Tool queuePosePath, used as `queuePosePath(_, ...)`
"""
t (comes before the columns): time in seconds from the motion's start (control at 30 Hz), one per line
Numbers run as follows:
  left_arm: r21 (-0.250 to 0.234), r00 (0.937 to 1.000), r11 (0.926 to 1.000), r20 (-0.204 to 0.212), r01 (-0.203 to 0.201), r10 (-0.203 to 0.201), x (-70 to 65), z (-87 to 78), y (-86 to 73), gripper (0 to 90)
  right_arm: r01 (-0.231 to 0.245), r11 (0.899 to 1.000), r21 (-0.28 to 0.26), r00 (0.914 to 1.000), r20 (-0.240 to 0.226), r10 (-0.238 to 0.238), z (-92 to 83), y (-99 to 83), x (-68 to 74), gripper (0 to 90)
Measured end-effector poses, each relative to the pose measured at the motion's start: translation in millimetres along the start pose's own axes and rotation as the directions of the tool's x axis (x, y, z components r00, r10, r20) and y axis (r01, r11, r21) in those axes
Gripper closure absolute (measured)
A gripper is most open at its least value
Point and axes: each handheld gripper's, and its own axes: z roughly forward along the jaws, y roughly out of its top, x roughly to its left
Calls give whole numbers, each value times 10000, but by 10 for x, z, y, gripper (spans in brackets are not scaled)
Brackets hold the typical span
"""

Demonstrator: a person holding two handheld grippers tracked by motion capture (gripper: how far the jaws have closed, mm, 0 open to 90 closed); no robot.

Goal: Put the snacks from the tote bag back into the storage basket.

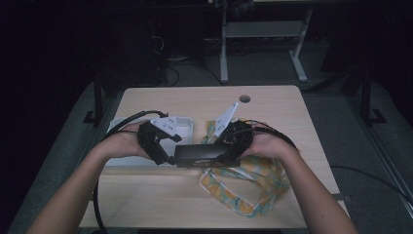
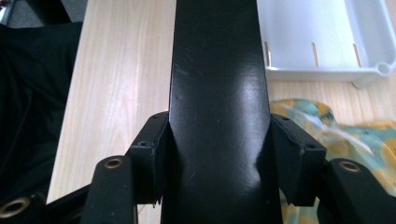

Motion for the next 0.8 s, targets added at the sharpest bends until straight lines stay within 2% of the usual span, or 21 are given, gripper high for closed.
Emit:
queuePosePath(0.1,355,9999,9993,69,-139,137,2,41,63,229,95,9999,-112,9999,-96,-97,22,57,10,426)
queuePosePath(0.23,590,9996,9979,99,-283,278,4,75,124,232,241,9997,-102,9996,-133,-242,29,134,18,426)
queuePosePath(0.43,1130,9996,9933,156,-239,223,8,125,150,265,347,9993,-104,9993,-165,-349,40,193,22,426)
queuePosePath(0.8,1624,9996,9865,194,-224,195,11,192,148,334,381,9991,-208,9989,-267,-386,66,237,31,426)
